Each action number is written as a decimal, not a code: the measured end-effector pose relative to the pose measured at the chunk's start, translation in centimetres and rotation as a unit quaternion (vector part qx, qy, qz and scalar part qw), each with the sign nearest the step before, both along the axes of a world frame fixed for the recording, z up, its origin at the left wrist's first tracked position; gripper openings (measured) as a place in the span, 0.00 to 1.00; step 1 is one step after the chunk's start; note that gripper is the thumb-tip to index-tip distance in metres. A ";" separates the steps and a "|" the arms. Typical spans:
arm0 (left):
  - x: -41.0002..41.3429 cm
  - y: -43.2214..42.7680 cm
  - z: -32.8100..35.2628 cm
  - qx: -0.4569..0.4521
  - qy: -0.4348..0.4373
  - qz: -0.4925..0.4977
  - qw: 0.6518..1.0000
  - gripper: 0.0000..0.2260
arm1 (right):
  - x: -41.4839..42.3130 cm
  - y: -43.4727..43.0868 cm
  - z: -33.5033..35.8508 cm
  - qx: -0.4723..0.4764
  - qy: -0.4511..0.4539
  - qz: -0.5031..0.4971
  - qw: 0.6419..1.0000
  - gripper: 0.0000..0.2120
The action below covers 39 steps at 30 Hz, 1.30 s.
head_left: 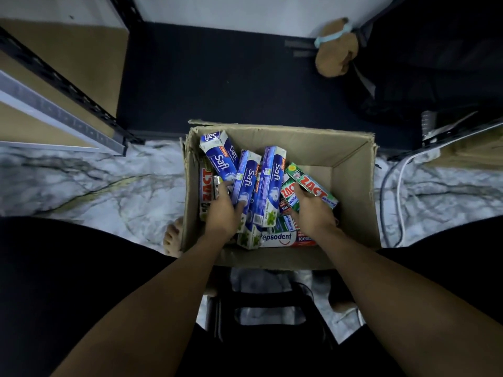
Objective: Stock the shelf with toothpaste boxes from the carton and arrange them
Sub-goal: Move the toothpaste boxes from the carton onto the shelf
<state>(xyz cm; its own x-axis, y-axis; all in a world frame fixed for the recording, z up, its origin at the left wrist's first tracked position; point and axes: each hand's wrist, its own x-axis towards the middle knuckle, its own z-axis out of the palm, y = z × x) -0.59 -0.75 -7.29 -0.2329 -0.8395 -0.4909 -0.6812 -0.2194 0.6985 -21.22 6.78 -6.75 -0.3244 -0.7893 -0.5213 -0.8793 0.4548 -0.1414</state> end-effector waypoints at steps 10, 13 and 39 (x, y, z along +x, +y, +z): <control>1.0 1.2 2.9 -0.071 -0.044 -0.039 0.996 0.21 | 1.5 3.2 3.5 -0.049 -0.031 -0.145 0.988 0.25; 1.0 2.1 4.4 -0.086 -0.028 -0.043 0.995 0.21 | 0.9 4.7 4.8 -0.075 -0.047 -0.190 0.978 0.25; 3.9 0.4 41.1 -0.467 0.087 -0.126 0.871 0.18 | -0.4 6.3 38.4 -0.604 -0.008 -0.062 0.795 0.18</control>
<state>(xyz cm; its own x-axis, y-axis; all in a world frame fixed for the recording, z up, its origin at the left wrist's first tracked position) 3.31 -0.35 33.84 -0.4710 -0.7644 0.4404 -0.4905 0.6418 0.5894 -21.59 13.10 31.60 -0.4404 -0.6797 0.5865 -0.8315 0.0623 -0.5521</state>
